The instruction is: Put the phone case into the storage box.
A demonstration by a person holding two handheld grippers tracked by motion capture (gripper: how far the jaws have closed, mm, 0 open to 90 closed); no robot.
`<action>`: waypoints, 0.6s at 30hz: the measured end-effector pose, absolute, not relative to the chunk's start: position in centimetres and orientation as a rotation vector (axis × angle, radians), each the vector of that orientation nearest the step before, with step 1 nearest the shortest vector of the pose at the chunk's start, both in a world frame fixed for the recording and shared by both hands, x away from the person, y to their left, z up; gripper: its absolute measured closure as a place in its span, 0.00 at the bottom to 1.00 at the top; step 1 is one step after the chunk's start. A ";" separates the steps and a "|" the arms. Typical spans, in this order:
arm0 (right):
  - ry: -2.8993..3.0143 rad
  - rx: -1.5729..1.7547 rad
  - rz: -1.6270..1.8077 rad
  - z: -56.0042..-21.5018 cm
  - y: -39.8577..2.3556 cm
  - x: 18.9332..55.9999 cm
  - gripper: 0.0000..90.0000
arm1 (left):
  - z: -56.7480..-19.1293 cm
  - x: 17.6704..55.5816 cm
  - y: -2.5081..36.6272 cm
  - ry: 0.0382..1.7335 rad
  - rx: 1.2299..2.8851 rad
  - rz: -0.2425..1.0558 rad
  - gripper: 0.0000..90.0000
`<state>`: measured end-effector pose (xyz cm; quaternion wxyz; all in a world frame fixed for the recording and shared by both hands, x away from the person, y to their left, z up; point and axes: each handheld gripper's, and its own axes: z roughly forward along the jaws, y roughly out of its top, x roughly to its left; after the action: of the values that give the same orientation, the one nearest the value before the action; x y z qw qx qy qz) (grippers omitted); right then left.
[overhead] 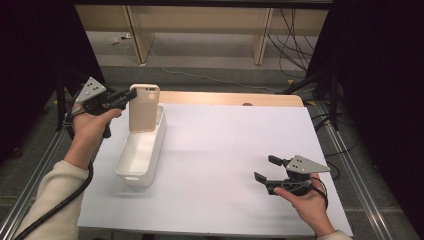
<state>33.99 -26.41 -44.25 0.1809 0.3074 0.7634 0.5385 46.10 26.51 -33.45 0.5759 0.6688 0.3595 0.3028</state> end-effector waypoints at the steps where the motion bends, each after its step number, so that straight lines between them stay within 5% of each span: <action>1: 2.166 0.870 1.509 -44.2 -26.5 34.0 0.24 | -33.5 46.1 26.5 0.842 1.565 0.709 0.90; 18: 2.157 0.861 1.491 -44.2 -26.6 34.0 0.24 | -33.9 46.9 26.0 0.842 1.575 0.709 0.90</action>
<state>34.02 -26.60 -44.16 0.1896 0.3064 0.7674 0.5304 46.92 26.05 -33.88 0.5731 0.6717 0.3593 0.3023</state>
